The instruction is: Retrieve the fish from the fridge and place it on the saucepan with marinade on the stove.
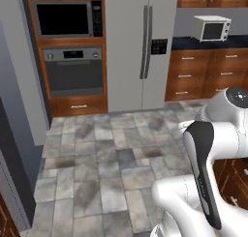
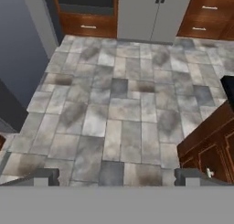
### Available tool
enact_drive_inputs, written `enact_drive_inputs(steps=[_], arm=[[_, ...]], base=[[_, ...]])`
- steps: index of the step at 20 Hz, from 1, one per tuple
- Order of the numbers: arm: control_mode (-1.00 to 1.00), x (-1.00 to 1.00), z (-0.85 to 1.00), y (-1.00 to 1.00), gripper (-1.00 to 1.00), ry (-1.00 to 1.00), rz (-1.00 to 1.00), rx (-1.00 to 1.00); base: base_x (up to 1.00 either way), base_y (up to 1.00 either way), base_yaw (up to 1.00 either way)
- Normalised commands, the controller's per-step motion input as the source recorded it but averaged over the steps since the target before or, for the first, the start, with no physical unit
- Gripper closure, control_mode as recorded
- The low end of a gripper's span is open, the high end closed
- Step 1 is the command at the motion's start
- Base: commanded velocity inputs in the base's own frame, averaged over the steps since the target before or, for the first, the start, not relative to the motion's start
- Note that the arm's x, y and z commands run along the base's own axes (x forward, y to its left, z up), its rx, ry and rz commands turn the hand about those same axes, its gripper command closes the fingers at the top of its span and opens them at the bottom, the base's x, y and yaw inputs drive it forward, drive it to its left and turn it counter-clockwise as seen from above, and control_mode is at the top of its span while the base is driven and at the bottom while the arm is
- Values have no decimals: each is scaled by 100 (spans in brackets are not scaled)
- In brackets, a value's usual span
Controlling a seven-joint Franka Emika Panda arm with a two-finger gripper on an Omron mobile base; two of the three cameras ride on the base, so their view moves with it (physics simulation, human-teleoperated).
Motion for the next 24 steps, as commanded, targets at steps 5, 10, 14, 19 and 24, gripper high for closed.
enact_drive_inputs(steps=[5, 10, 14, 19, 24], arm=[[100, 0, 0, 0, -100, 0, 0, 0], [100, 0, 0, 0, -100, 0, 0, 0], [100, 0, 0, 0, -100, 0, 0, 0], [100, 0, 0, 0, -100, 0, 0, 0], [100, 0, 0, 0, -100, 0, 0, 0]], base=[[100, 1, -11], [100, 0, -4], [100, -6, 0], [91, -33, 0], [63, -60, 0]])
